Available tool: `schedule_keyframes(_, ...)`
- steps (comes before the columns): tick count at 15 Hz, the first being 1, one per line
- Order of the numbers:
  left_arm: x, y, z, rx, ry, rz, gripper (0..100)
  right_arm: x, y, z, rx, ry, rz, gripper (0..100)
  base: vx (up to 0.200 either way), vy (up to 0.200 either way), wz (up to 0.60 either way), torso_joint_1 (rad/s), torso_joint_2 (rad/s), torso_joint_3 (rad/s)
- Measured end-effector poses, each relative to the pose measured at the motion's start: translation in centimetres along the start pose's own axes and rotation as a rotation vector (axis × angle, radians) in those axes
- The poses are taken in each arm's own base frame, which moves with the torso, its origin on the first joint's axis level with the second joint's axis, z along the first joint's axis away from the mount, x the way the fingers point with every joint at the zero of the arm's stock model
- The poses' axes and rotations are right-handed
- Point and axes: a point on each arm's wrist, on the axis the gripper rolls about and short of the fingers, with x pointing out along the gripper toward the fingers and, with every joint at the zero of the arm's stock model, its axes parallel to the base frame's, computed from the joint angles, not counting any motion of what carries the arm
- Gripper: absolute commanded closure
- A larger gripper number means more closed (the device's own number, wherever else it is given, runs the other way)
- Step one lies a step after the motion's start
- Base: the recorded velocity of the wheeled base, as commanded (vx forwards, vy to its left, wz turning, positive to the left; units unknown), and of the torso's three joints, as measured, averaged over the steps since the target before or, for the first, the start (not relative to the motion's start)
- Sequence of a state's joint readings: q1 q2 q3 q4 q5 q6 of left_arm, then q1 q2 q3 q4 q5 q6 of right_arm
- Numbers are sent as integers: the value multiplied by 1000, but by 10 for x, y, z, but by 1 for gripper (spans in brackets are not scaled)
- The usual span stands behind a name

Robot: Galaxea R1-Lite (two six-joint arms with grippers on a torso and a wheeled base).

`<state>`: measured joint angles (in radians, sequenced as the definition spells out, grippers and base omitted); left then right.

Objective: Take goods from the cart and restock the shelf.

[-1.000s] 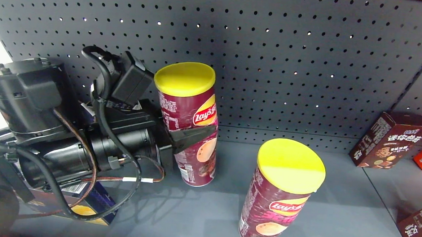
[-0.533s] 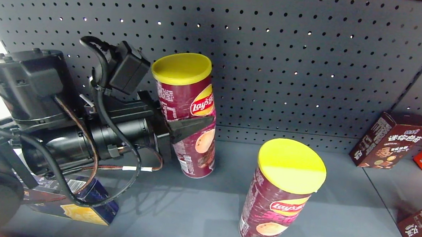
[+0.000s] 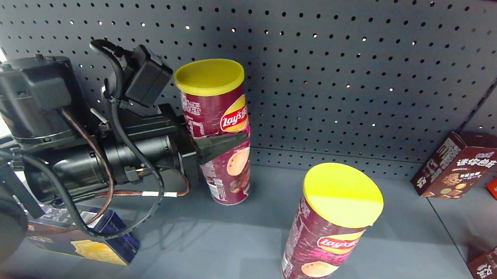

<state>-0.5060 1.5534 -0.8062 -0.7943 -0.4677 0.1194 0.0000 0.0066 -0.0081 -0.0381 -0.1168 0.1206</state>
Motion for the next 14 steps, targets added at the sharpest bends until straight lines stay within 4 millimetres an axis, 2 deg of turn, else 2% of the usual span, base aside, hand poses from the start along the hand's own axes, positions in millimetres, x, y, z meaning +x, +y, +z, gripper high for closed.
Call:
schedule_keyframes(2, -1, 2, 0, 1, 0, 5, 100, 0, 4, 0, -128, -1, 174, 0, 0, 0, 0, 0, 0, 0)
schedule_keyframes(3, -1, 2, 1, 2, -2, 7, 100, 0, 4, -1, -141, 7, 175, 0, 0, 0, 0, 0, 0, 0)
schedule_keyframes(5, -1, 3, -1, 0, 3, 9, 100, 0, 1, -6, -147, 52, 61, 0, 0, 0, 0, 0, 0, 0)
schedule_keyframes(14, 0, 2, 3, -18, 36, -1, 100, 0, 1, -6, -133, 53, 56, 0, 0, 0, 0, 0, 0, 0)
